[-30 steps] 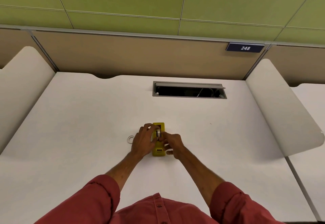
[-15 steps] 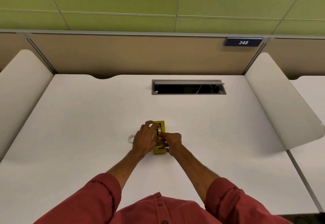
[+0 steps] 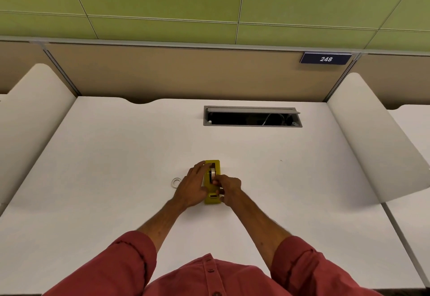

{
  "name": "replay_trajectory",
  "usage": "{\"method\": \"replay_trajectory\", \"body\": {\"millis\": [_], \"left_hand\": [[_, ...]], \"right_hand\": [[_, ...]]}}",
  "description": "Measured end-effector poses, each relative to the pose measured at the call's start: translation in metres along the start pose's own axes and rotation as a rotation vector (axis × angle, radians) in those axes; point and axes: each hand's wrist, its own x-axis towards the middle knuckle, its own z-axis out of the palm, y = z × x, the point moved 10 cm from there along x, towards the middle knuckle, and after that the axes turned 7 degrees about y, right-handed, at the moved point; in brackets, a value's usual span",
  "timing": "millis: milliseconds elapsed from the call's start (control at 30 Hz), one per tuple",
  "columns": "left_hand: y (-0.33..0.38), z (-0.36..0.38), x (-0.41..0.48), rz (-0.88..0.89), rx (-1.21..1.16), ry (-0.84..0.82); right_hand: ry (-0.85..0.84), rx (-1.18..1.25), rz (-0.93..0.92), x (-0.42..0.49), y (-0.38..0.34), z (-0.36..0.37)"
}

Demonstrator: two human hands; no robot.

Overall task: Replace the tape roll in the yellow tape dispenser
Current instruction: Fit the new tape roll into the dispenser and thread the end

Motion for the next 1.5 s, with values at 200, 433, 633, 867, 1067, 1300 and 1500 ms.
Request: {"method": "replay_trajectory", "body": {"millis": [200, 433, 633, 867, 1067, 1300, 1500], "left_hand": [[-0.014, 0.020, -0.016, 0.076, 0.070, -0.143], [-0.015, 0.021, -0.018, 0.084, 0.243, -0.122], [-0.013, 0.020, -0.018, 0.058, 0.289, -0.132], [-0.011, 0.021, -0.020, 0.033, 0.324, -0.143], [-0.010, 0.024, -0.022, 0.015, 0.319, -0.149], [-0.010, 0.025, -0.024, 0.013, 0.311, -0.160], [-0.012, 0.025, -0.023, 0.014, 0.311, -0.166]], "right_hand": [[0.001, 0.014, -0.018, 0.003, 0.006, 0.001], [0.035, -0.005, -0.054, 0.004, 0.010, -0.004], [0.028, 0.015, -0.068, -0.003, 0.022, -0.009], [0.009, 0.011, -0.046, -0.008, 0.053, -0.019], [-0.006, -0.030, -0.031, -0.012, 0.077, -0.030], [-0.002, -0.050, -0.044, -0.015, 0.081, -0.027], [0.043, -0.084, -0.163, -0.009, 0.076, -0.030]]}}
